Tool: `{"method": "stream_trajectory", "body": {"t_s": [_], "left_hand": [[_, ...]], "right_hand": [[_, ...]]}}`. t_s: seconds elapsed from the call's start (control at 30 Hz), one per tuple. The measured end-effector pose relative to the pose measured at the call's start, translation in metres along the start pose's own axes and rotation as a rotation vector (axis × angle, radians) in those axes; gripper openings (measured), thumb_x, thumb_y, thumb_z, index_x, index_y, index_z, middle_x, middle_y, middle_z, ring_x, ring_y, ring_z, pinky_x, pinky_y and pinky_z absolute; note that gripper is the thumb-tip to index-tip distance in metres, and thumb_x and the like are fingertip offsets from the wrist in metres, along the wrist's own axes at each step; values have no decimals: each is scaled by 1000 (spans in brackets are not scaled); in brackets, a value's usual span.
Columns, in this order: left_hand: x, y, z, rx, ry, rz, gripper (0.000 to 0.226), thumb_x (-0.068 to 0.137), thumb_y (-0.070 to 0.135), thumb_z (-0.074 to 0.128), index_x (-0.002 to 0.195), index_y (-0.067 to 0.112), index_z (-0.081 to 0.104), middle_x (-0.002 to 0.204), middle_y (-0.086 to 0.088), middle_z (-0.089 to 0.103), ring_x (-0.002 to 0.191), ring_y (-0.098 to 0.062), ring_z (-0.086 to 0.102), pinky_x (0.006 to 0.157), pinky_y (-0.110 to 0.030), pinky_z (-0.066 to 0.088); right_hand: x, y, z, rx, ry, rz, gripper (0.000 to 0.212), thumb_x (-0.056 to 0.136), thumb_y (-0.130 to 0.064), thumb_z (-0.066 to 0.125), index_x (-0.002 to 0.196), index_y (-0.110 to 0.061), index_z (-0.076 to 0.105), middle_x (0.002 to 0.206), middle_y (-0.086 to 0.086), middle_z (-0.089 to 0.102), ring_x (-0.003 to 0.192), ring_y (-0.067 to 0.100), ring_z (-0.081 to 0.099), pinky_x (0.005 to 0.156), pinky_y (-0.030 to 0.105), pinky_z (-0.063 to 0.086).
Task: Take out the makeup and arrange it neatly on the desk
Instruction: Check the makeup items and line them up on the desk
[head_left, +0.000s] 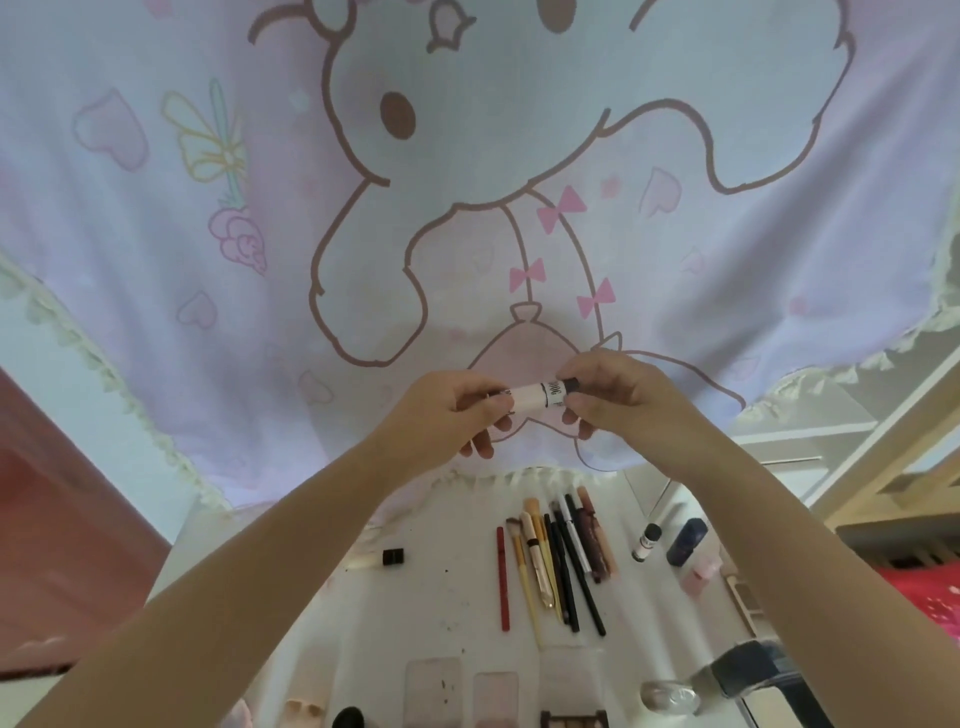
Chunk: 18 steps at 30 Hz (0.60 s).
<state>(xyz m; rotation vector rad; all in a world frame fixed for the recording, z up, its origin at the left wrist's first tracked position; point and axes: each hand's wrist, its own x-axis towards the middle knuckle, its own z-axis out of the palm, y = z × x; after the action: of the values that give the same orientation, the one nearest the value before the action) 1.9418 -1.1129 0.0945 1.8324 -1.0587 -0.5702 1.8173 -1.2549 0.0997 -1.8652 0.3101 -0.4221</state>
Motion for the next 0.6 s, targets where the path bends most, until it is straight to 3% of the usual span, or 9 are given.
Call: {"method": "stream_trajectory", "body": {"t_s": [0.1,0.2,0.27,0.4,0.6], "left_hand": [[-1,0,-3,6,3,25,17,92,11,49,103,17,60,72,10,62,46,6,54,49,-6,44],[-1,-2,-4,28,5,49,16,91,10,51,98,23,57,72,12,61,48,8,55,52,-6,45],[-1,-4,-6,57,17,67,17,90,9,53,96,25,57,73,13,61,51,9,56,54,-5,45],[0,-8,-11,142,24,85,22,85,9,60,93,29,58,74,16,60,57,14,56,57,0,43],[3,-13,-10,247,78,79,21,80,11,66,97,25,66,75,21,59,63,15,55,66,5,40]], "right_hand": [[1,-3,2,47,-19,67,15,92,-10,47,100,-20,54,76,-5,63,56,5,62,55,17,52],[5,-5,4,-23,-33,133,23,96,-22,41,83,-15,59,52,-5,63,41,6,54,46,18,45],[7,-5,6,-86,-39,85,25,94,-15,45,74,-18,59,48,-7,60,39,3,51,47,17,44],[8,-1,7,-53,-80,-12,29,88,4,50,85,-24,58,62,-9,63,49,-1,57,53,11,49],[10,7,11,-53,-74,-9,38,84,9,54,85,-28,57,80,-4,63,56,-3,61,62,10,51]]}}
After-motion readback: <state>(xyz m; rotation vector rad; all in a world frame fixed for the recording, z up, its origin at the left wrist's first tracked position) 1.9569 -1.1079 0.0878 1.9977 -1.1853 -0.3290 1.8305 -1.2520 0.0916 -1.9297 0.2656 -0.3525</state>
